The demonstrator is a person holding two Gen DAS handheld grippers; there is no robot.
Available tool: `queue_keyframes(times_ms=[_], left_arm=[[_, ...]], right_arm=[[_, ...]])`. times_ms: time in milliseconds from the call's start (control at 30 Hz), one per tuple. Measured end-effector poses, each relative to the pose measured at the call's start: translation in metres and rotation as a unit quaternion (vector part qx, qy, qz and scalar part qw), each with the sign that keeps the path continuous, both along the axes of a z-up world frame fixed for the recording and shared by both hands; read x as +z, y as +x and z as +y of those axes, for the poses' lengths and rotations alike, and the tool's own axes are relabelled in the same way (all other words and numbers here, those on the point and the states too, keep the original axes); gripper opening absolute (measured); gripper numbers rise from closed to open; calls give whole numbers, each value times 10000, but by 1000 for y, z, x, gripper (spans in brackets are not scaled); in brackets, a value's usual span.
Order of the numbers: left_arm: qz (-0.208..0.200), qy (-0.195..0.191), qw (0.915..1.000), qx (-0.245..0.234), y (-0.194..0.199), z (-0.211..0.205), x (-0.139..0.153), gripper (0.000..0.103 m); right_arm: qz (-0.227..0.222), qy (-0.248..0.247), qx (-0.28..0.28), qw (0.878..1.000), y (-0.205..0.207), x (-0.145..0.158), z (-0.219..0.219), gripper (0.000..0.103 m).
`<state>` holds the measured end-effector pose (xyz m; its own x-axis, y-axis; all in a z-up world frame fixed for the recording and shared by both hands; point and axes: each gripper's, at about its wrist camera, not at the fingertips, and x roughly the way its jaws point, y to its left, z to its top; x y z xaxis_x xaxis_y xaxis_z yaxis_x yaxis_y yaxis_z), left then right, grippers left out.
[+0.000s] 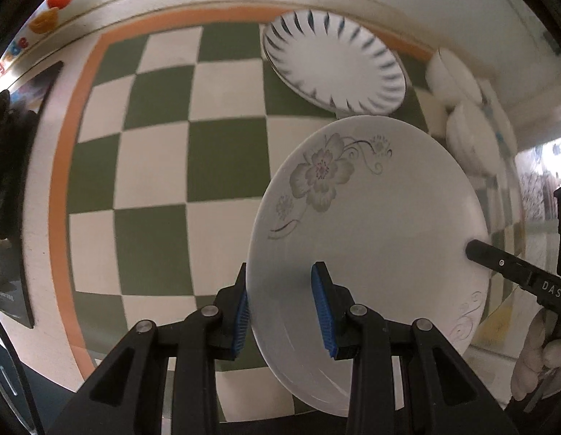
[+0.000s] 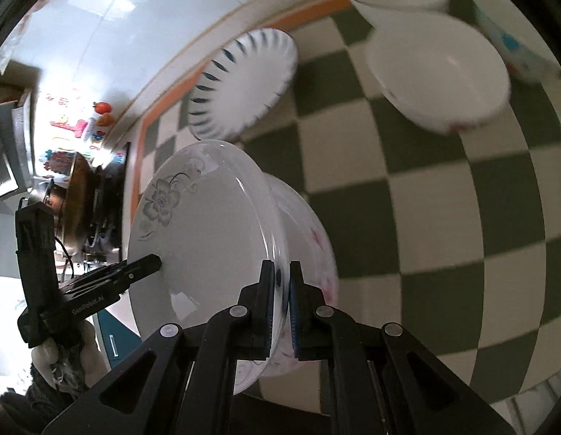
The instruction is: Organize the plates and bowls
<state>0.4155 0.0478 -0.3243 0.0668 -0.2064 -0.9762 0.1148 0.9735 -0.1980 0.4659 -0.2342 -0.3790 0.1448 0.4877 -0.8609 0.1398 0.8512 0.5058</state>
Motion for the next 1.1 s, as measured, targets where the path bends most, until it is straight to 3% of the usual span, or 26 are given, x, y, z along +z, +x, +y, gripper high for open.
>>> queue_keyframes(times_ms=[300, 700, 1100], left_arm=[[217, 123, 9997, -68, -6, -12, -17, 30], [430, 100, 9990, -86, 2, -17, -29, 30], [1214, 91, 9925, -59, 25, -14, -36, 30]], right_arm=[[198, -80, -18, 9998, -16, -27, -6, 9], [448, -101, 32, 9989, -8, -37, -6, 12], [700, -53, -33, 9975, -1, -39, -7, 12]])
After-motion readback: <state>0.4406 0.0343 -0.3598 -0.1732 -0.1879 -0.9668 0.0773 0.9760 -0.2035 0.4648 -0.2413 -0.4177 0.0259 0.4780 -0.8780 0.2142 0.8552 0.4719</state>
